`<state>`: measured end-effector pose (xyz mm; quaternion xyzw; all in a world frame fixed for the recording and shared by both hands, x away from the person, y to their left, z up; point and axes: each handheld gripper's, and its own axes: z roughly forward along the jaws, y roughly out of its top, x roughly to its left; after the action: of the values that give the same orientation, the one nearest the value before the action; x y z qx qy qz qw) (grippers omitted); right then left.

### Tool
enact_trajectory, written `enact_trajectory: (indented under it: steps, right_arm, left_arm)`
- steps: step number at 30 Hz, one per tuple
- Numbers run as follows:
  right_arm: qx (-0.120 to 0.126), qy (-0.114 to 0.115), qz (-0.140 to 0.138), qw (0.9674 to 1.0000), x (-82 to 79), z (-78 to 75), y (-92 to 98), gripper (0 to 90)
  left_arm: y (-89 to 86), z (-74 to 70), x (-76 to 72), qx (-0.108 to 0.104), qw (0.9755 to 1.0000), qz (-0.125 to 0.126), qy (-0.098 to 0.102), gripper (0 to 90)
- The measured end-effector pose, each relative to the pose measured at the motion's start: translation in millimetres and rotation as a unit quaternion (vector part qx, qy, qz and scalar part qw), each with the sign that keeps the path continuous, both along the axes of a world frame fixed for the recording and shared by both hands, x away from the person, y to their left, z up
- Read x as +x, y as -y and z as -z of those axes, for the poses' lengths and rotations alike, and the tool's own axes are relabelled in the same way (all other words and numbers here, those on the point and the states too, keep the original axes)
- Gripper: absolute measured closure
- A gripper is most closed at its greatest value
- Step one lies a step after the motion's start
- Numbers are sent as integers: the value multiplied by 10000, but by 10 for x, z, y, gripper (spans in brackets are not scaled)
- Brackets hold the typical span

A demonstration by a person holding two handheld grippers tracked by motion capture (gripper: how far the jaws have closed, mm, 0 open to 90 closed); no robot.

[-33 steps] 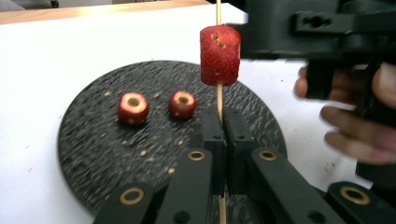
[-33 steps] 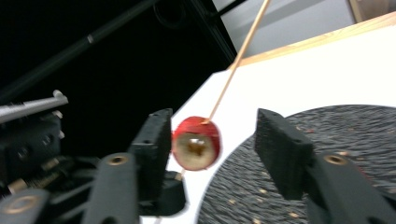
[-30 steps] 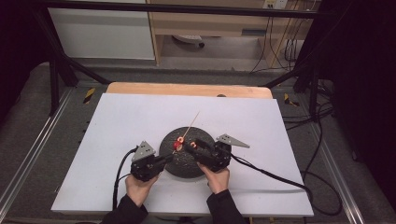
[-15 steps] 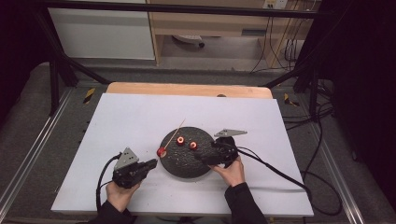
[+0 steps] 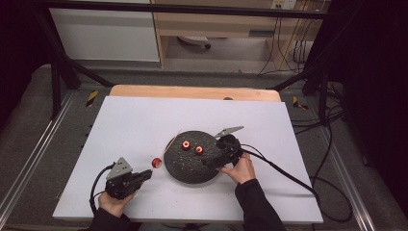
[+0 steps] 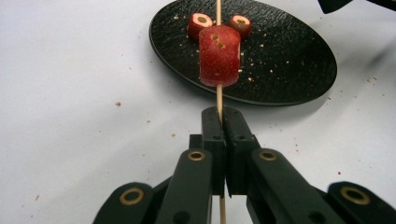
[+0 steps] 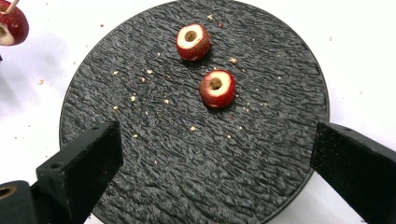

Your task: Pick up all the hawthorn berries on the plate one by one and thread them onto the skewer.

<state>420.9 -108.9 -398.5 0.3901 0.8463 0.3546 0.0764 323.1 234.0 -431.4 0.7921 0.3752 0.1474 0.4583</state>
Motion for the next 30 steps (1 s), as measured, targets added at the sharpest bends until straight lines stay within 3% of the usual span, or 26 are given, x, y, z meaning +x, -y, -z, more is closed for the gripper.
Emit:
enact_trajectory:
  steps: [18,30]
  right_arm:
    - [-752,-457,-71,9961,369,34,-373,75]
    - [-886,-609,-48,9942,530,72,-493,251]
  left_arm:
    - [-48,43,24,-51,10000,-29,-72,880]
    - [-50,39,21,-71,10000,-17,-64,880]
